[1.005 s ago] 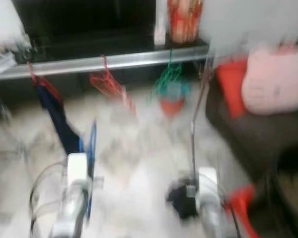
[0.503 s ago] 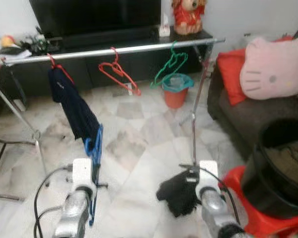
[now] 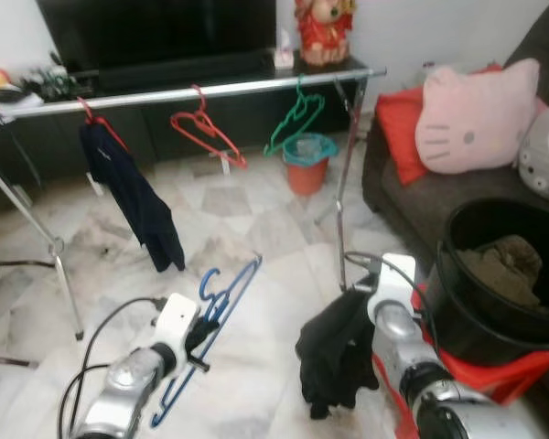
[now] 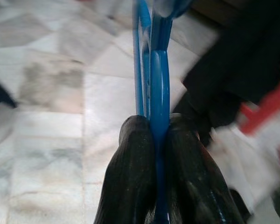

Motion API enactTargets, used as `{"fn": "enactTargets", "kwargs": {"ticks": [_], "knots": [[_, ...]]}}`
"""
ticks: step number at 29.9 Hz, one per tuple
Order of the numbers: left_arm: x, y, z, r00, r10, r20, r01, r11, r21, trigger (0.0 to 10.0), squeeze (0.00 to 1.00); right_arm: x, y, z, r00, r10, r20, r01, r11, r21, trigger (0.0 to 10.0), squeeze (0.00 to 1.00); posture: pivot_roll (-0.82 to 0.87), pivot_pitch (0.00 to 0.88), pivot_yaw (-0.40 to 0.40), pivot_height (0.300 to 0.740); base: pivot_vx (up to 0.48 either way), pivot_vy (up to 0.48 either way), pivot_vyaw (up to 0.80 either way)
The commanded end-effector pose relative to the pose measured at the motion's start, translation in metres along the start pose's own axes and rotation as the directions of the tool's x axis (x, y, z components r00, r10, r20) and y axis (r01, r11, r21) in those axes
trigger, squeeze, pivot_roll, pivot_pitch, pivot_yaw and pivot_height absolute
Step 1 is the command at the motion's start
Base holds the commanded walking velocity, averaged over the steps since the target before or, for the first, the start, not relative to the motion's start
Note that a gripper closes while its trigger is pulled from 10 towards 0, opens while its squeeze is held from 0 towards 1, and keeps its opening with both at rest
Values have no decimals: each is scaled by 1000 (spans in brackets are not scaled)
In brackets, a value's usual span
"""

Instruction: Hang hanger

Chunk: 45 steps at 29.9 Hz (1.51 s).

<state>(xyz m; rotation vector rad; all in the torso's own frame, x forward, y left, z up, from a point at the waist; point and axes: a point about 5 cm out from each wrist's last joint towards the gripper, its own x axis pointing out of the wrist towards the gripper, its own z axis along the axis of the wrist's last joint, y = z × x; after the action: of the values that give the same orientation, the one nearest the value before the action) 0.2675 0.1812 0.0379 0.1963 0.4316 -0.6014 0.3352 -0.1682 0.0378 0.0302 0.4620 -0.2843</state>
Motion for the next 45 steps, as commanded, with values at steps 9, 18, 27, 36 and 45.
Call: {"fn": "enactTargets", "kwargs": {"ticks": [9, 18, 27, 36, 45], "knots": [[-29, 3, 41, 929, -370, -24, 370, 928, 47, 10000, 0, 5, 22, 45, 999, 37, -10, -38, 999, -29, 10000, 0, 23, 0, 31, 740, 0, 0, 0], [-38, -12, 77, 844, -535, 31, 530, 842, 96, 10000, 0, 2, 45, 78, 994, 104, 25, -105, 994, 34, 10000, 0, 29, 0, 23, 740, 0, 0, 0], [-35, -19, 93, 827, -557, 69, 550, 829, 101, 10000, 0, -5, 67, 90, 982, 187, 38, -187, 982, 11, 10000, 0, 20, 0, 23, 740, 0, 0, 0], [-23, -15, 89, 893, -448, 51, 442, 891, 102, 10000, 0, -7, 73, 90, 978, 207, 30, -209, 977, 37, 10000, 0, 16, 0, 26, 740, 0, 0, 0], [-17, -5, 80, 939, -343, 15, 340, 936, 93, 10000, 0, -7, 71, 91, 978, 207, 28, -209, 977, 51, 10000, 0, 14, 0, 28, 740, 0, 0, 0]]}}
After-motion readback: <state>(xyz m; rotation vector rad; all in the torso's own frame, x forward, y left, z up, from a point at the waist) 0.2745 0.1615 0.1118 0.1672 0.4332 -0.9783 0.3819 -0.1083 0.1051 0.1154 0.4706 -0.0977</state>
